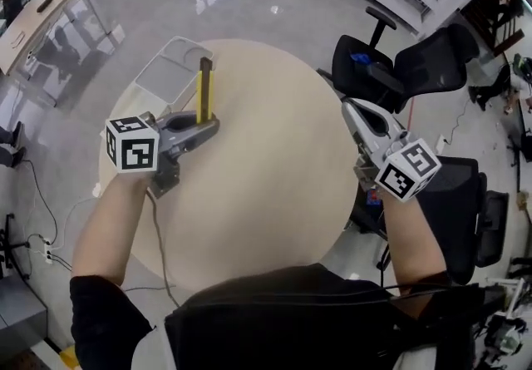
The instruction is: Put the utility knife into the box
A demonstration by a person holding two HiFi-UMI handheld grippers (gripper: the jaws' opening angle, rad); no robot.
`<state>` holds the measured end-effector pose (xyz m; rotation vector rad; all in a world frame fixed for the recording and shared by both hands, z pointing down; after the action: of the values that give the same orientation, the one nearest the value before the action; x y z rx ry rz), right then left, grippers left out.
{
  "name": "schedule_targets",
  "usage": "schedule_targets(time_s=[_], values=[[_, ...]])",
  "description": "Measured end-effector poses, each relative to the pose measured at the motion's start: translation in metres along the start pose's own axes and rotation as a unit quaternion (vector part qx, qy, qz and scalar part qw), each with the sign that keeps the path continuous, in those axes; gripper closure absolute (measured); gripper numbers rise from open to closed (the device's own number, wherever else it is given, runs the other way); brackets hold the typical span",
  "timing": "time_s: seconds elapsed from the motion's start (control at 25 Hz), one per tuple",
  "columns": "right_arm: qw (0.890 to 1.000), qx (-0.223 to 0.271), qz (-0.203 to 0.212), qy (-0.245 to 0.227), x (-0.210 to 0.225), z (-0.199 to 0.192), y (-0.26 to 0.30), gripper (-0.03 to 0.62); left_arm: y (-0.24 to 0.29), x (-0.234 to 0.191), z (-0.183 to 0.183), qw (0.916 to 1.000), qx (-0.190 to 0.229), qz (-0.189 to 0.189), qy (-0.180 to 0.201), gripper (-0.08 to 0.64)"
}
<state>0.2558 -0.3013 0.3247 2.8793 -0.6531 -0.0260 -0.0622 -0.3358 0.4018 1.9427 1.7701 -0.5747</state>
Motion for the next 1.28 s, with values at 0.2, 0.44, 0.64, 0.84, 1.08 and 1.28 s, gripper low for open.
schedule_targets(time_s=[0.2, 0.44, 0.64, 0.84, 1.08, 1.28], values=[[0.999, 0.004, 0.032, -0.016, -0.025, -0.006, 0.061, 0.575, -0.065, -0.047, -0.006, 0.9976, 0.003, 0.068, -0.008, 0.492], [0.997, -0.006, 0.072, -0.024, -0.069, -0.02, 0.135, 0.575, -0.133, -0.097, -0.019, 0.9922, -0.001, 0.12, -0.036, 0.492], [0.994, -0.002, 0.102, -0.028, -0.098, -0.029, 0.185, 0.574, -0.165, -0.131, -0.04, 0.9872, -0.003, 0.147, -0.062, 0.492], [0.991, 0.0, 0.131, -0.033, -0.135, -0.039, 0.228, 0.565, -0.196, -0.163, -0.066, 0.981, -0.003, 0.169, -0.095, 0.492], [0.987, -0.01, 0.157, -0.034, -0.156, -0.064, 0.266, 0.565, -0.21, -0.198, -0.094, 0.9735, -0.01, 0.188, -0.129, 0.492], [0.983, -0.016, 0.178, -0.034, -0.174, -0.084, 0.286, 0.565, -0.217, -0.217, -0.113, 0.9678, -0.017, 0.201, -0.151, 0.492]])
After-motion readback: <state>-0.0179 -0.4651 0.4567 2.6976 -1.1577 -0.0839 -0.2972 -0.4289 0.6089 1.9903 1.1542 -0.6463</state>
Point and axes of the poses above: the fingertips, and each gripper's own axes: y forward along the fingers, x to its right, z out of its top, the point moved 6 cm from there along -y, backward along the fingers, and after that the axes turned 15 degrees about -z, right-handed, at the moved point
